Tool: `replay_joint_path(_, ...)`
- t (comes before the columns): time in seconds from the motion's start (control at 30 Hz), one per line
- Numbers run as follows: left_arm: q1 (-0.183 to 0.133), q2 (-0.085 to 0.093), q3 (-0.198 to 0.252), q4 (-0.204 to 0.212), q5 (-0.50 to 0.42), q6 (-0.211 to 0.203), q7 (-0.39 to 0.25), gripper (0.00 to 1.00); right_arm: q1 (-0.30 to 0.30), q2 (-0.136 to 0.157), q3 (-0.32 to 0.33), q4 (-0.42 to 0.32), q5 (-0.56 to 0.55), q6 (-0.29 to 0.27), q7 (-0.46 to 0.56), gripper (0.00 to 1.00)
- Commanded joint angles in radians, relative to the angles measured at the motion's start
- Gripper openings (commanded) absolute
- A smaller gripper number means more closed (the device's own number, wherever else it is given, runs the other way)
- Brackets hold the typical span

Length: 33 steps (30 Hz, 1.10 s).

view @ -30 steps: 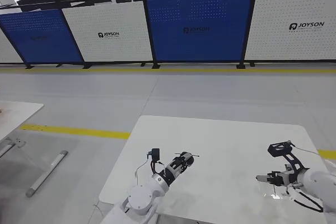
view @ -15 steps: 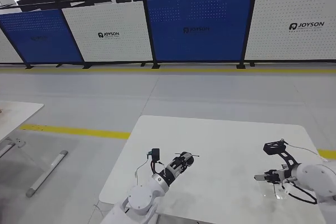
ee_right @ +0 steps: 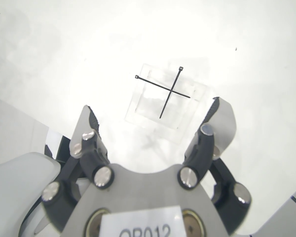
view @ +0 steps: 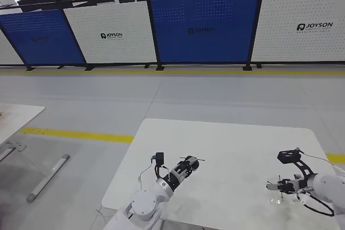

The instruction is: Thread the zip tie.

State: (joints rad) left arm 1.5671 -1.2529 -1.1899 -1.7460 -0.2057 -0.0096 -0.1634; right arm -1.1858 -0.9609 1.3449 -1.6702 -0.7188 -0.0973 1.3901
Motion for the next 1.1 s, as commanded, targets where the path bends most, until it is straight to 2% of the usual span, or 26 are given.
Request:
replay_joint_path(0.0,0.0,0.0,0.0,0.0,0.0,0.0,0.0,0.0,-0.001,0.002,-0.002,-0.002,-0.013,0.01,0.0,0.48)
replay_joint_path(0.1,0.0,0.0,0.0,0.0,0.0,0.0,0.0,0.0,0.001,0.004,-0.003,-0.003,-0.009,0.013,0.0,0.45)
replay_joint_path(0.33,0.0,0.0,0.0,0.0,0.0,0.0,0.0,0.0,0.004,0.013,-0.018,0.003,-0.01,0.023,0.0,0.46)
replay_joint_path(0.4,0.0,0.0,0.0,0.0,0.0,0.0,0.0,0.0,0.013,0.016,-0.036,0.013,-0.01,0.031,0.0,0.44)
replay_joint_path(0.57,0.0,0.0,0.0,0.0,0.0,0.0,0.0,0.0,0.051,0.021,-0.09,0.056,-0.015,0.065,0.0,0.47)
replay_joint_path(0.77,0.0,0.0,0.0,0.0,0.0,0.0,0.0,0.0,0.094,0.029,-0.138,0.098,0.005,0.1,0.0,0.41)
replay_joint_path(0.93,0.0,0.0,0.0,0.0,0.0,0.0,0.0,0.0,0.101,0.04,-0.15,0.108,0.018,0.114,0.0,0.35)
replay_joint_path(0.97,0.0,0.0,0.0,0.0,0.0,0.0,0.0,0.0,0.1,0.043,-0.154,0.109,0.018,0.118,0.0,0.3)
replay_joint_path(1.07,0.0,0.0,0.0,0.0,0.0,0.0,0.0,0.0,0.1,0.051,-0.17,0.111,0.017,0.146,0.0,0.29)
